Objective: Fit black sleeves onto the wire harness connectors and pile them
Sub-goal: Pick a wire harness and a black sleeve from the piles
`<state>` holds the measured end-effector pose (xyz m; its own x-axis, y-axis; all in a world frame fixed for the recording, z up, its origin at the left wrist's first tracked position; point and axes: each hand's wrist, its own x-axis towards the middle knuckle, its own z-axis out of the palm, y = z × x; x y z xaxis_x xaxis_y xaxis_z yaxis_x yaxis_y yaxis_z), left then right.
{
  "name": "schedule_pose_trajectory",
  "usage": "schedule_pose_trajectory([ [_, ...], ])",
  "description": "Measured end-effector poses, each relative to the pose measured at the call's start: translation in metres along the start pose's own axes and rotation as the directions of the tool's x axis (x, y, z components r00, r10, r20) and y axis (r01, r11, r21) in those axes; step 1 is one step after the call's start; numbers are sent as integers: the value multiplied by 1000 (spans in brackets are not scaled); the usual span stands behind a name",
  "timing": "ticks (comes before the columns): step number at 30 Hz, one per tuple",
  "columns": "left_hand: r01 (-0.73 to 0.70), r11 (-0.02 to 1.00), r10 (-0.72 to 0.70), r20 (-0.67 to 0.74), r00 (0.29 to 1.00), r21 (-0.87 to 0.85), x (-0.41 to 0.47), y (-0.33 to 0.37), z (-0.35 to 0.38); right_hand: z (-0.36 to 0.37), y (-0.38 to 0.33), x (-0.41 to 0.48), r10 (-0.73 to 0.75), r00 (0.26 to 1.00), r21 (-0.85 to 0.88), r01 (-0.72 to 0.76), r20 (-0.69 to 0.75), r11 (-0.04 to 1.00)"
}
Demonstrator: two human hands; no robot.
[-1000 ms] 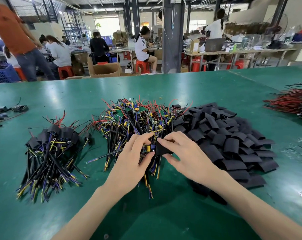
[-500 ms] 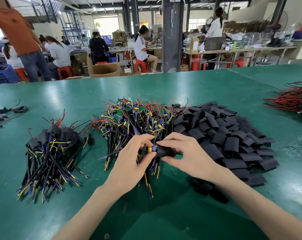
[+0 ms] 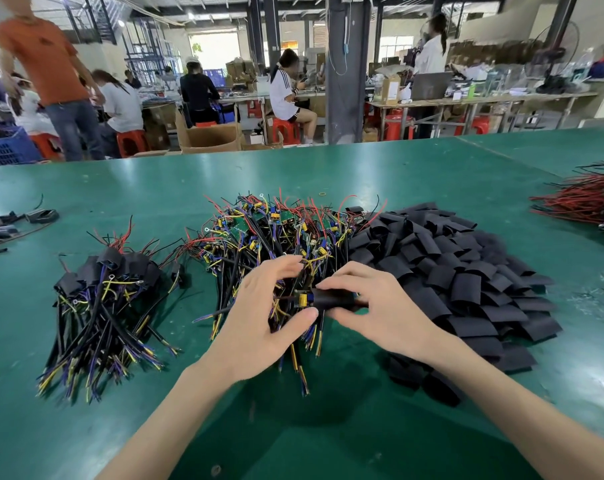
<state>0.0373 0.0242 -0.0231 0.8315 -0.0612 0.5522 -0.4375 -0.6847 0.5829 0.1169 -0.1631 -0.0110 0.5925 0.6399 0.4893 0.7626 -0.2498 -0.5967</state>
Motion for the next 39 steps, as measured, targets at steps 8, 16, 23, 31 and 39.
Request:
schedule_pose_trajectory([
  [8,126,982,-128,6,992,141,9,-8,-15,-3,1,-1,-12,1000,7,12,-28,1000],
  [16,68,996,-68,0,998,56,8,-5,-6,3,3,-2,-165,986,-118,160,-34,980],
  [23,22,995,-22,2,1000,95,9,-7,-7,1,5,0,-95,995,-49,95,17,994],
  [31,-9,995,8,10,1000,94,8,-4,-7,0,3,-1,-107,994,-57,109,33,992],
  [39,1,994,1,-18,1000,110,8,-5,-4,5,7,-2,-193,980,-144,198,50,970],
])
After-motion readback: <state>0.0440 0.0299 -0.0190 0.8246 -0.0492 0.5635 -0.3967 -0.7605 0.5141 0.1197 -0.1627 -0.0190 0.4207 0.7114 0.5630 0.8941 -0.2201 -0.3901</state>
